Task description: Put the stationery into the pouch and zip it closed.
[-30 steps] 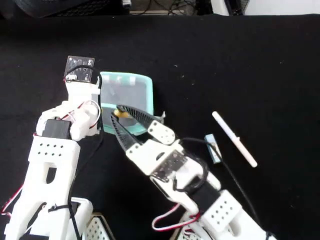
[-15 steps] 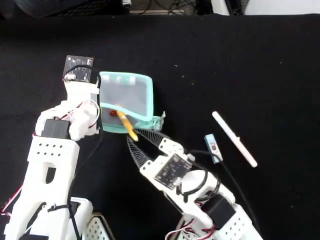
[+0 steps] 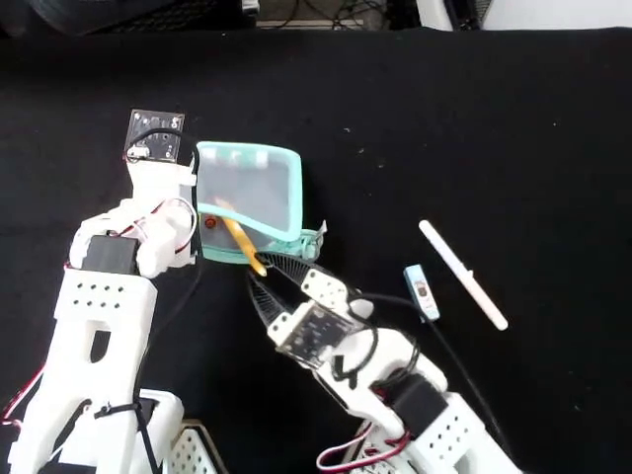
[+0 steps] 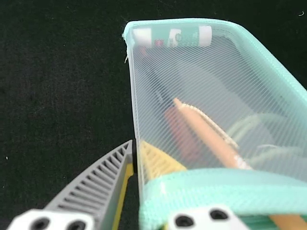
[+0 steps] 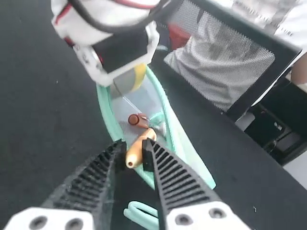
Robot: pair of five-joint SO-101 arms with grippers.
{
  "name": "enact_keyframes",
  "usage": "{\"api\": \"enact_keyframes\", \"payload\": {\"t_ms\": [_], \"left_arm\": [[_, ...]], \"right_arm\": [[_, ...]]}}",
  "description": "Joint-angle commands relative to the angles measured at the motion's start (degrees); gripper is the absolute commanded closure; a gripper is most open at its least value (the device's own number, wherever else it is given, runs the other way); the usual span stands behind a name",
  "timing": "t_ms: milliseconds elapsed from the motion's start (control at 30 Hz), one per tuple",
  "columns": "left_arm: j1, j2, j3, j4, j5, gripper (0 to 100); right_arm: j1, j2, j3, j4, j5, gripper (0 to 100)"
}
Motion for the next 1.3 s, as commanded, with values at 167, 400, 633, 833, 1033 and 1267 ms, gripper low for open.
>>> {"api": "enact_keyframes", "payload": {"t_ms": [167, 400, 633, 833, 1033, 1267], "left_arm": [[-0.6, 0.8, 0.5, -0.1, -0.1, 97], [-0.6, 0.8, 0.5, -0.1, -0.1, 97], [-0.6, 0.8, 0.5, -0.1, -0.1, 97], [-0.6, 0.8, 0.6, -0.1, -0.1, 97], [-0.4, 0.8, 0.6, -0.1, -0.1, 97], [-0.3, 0.8, 0.6, -0.1, -0.1, 97]], "right_arm": [[0.8, 28.9, -21.2, -2.3, 0.1, 98.5], [0.4, 36.9, -34.9, 16.9, 0.0, 83.8], [0.4, 24.6, -42.8, 28.6, 0.0, 78.7], [8.9, 12.0, -47.7, 37.9, 0.0, 78.7], [37.5, 17.6, -37.6, 36.0, 0.2, 78.7], [48.9, 49.5, -41.8, 34.8, 0.4, 78.7]]}}
